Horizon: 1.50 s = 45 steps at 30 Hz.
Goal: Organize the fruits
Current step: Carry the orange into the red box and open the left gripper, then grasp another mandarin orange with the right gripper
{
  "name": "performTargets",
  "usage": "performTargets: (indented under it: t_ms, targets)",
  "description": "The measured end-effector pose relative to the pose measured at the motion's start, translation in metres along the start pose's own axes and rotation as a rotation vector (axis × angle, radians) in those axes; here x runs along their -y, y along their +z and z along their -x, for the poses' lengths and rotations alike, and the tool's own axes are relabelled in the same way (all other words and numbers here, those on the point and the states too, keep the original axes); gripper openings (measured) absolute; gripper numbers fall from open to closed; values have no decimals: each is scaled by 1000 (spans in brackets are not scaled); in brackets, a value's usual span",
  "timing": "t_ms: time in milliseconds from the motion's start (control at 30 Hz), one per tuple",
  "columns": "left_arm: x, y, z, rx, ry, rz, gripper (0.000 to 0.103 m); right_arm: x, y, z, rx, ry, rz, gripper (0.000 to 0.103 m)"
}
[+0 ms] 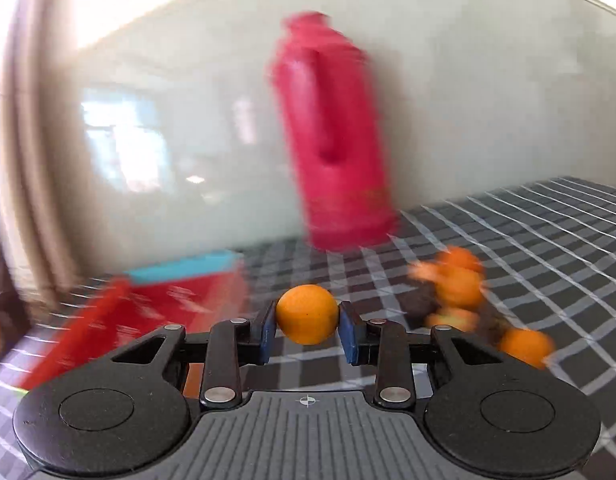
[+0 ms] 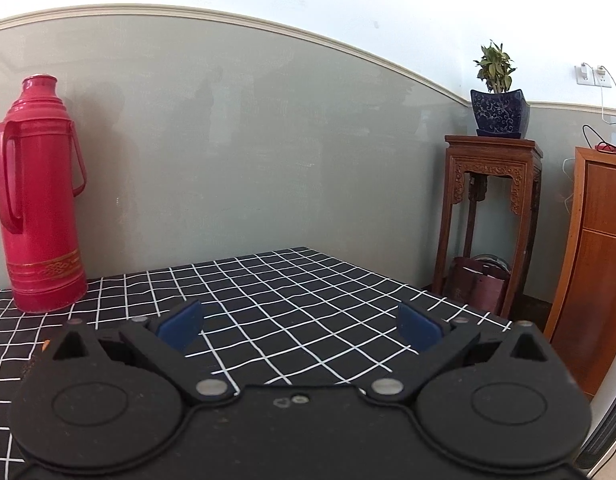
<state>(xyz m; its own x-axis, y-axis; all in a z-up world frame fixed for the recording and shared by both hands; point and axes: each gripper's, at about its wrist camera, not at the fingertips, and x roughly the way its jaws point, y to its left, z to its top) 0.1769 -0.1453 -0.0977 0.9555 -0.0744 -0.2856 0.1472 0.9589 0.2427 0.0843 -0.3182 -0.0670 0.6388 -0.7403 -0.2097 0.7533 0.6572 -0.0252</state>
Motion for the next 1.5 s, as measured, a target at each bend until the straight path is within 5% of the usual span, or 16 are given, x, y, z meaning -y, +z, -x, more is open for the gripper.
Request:
performTargets:
  t_ms: [200,467,533,600,667,1067,1200,1300,1400,1500]
  targets:
    - [-61,-1,-15,-83,195,100,34,-17,-2,6,-4,43,18,97]
    - [-112,-14,-43,-282,281,245,34,-35,-6,12,-9,96,51,97]
    - [-115,-15,-42,-287,279,257,43,-37,-6,13,-12,103,50,97]
    - [-115,-14,-39,-274,299,252,84,-36,-6,13,-14,108,49,97]
    - [-113,-13,-31,-232,345,245,97,-36,-6,12,-23,115,44,97]
    - [-168,-21,-6,-188,449,324,103,-53,-16,5,-151,305,56,97]
    - [-188,-26,-1,-194,482,336,103,-72,-26,6,-210,393,134,88]
    - [-200,-29,3,-193,506,347,103,-85,-33,6,-253,435,180,64]
    - [-211,-32,6,-195,522,364,103,-95,-38,4,-282,444,203,63]
    - [-220,-34,11,-192,538,382,103,-101,-40,2,-312,464,199,43]
